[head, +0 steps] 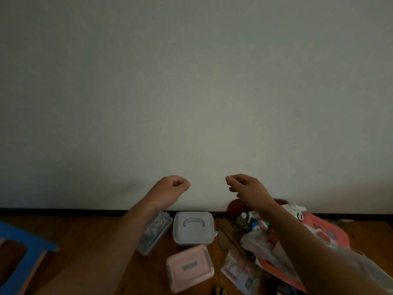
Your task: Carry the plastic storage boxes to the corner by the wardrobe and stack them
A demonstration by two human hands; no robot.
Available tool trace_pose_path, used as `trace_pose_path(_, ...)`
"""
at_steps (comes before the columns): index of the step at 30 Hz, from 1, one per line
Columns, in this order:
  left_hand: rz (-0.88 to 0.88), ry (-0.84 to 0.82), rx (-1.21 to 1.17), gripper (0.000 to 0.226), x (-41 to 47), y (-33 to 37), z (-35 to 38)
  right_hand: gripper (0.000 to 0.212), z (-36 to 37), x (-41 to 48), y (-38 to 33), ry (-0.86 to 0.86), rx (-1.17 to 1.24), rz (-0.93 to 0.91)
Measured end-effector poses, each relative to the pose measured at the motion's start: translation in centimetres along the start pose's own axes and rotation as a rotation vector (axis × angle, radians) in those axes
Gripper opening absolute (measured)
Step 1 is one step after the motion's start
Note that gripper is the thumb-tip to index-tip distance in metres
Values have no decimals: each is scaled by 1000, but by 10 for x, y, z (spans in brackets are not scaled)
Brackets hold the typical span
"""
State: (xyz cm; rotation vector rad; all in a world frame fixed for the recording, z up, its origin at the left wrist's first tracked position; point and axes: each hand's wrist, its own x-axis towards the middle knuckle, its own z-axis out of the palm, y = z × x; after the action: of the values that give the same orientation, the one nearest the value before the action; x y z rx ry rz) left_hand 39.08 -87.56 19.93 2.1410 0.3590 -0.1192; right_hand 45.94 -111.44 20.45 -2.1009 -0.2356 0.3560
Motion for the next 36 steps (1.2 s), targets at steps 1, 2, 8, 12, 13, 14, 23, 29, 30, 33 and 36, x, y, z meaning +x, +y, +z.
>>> trace_pose_path(1,-12,-3,-1,26,15,5,3,31,-5,16,3,-9,7,4)
trace_pose_path(2,-21,-5,3,28,26,9,5,30,-9,28,4,-15,14,6)
trace_pose_path(8,-80,-1,10,34,99,32,20,24,-37,112,21,-64,11,30)
trace_pose_path(12,-153,4,-72,33,129,34,22,29,-39,151,34,-112,12,62)
trace_pose_path(13,-178,7,-100,32,137,31,22,29,-36,159,38,-136,17,74)
trace_pose_path(14,-195,14,-114,31,145,29,20,28,-33,169,41,-149,25,82)
trace_pose_path(23,-291,-32,-154,25,197,-32,20,20,7,195,80,-182,31,199)
trace_pose_path(29,-358,-52,-172,16,234,-98,40,25,44,217,126,-158,-41,296)
trace_pose_path(30,-366,-53,-176,15,238,-107,44,25,49,222,130,-153,-36,300)
trace_pose_path(33,-412,-76,-165,11,252,-141,59,28,71,241,155,-159,-40,313)
trace_pose_path(36,-469,-56,-183,14,262,-172,77,30,89,258,180,-185,-53,336)
